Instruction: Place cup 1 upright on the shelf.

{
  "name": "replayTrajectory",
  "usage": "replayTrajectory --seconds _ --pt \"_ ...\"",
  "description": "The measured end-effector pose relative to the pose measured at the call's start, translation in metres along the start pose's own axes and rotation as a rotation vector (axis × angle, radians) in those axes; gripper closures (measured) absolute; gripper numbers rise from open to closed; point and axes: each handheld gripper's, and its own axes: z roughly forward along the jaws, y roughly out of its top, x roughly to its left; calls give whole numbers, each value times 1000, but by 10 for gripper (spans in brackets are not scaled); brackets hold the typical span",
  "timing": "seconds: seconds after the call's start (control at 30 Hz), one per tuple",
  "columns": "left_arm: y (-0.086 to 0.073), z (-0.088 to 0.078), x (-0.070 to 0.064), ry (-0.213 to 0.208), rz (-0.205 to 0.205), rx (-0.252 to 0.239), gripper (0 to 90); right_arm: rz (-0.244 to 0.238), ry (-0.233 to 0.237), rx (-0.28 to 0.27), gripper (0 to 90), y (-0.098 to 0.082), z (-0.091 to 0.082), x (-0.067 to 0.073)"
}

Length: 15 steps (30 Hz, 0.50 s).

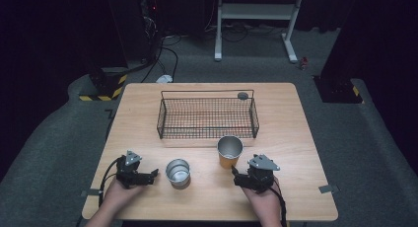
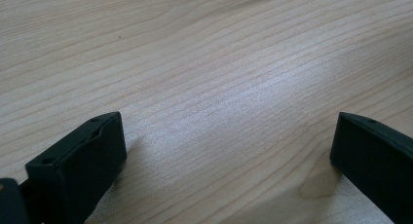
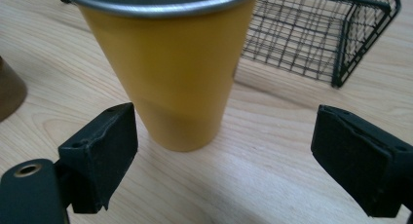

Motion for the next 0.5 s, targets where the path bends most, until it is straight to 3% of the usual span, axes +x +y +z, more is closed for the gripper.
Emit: replayTrajectory --seconds 0.27,0.5 --pt "0 0 0 0 -1 0 3 -35 23 -13 98 5 4 5" --pt "0 0 0 0 0 0 3 -35 33 -36 98 14 9 13"
